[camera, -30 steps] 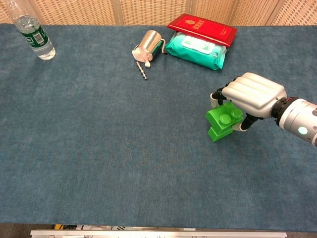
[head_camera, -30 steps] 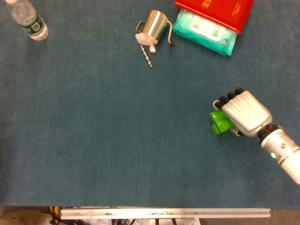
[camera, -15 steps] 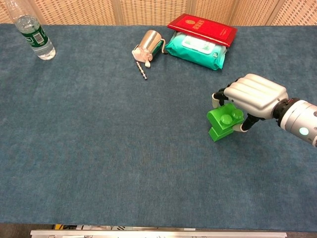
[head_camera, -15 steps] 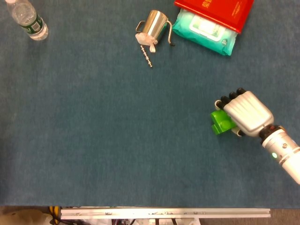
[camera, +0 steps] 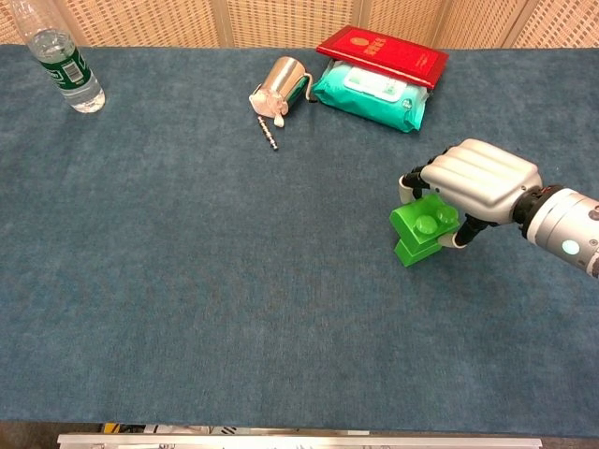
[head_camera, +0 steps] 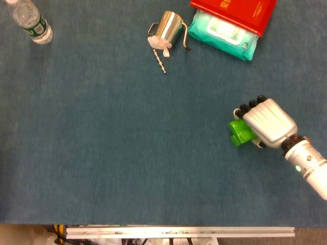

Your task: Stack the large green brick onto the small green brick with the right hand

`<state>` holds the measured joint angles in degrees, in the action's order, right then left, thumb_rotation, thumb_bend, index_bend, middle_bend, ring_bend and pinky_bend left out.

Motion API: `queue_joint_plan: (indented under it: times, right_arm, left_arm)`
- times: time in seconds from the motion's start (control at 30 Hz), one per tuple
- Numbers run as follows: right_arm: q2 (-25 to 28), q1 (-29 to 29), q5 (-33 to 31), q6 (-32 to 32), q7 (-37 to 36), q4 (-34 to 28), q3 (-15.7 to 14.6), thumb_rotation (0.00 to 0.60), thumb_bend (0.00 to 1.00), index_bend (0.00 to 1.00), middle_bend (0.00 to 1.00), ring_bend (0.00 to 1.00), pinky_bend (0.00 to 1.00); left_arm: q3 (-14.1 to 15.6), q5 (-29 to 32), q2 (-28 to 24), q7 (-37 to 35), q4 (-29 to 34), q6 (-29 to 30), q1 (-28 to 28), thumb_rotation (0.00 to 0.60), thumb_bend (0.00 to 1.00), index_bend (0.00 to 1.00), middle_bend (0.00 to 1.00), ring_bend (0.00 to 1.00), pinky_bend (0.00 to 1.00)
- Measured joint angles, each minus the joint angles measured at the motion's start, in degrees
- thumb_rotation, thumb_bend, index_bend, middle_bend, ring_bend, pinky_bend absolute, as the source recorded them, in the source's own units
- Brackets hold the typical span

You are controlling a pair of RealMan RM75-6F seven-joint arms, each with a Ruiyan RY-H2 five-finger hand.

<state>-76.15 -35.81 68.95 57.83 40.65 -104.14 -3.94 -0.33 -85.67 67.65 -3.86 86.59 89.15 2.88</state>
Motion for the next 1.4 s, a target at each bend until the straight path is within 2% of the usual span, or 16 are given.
queue_joint_plan:
  times: [1.4]
  right_arm:
    - [-0.51,0.60,0.31,-1.18,-1.43,1.47,0.17,0.600,0.25,0.58,0.47,0.36,0.33]
  left_arm:
    - [-0.02,0.12,0.17,-0.19,-0.41,-0.22,-0.05,0.600,0.28,0.17,0.18,0.18,0.12]
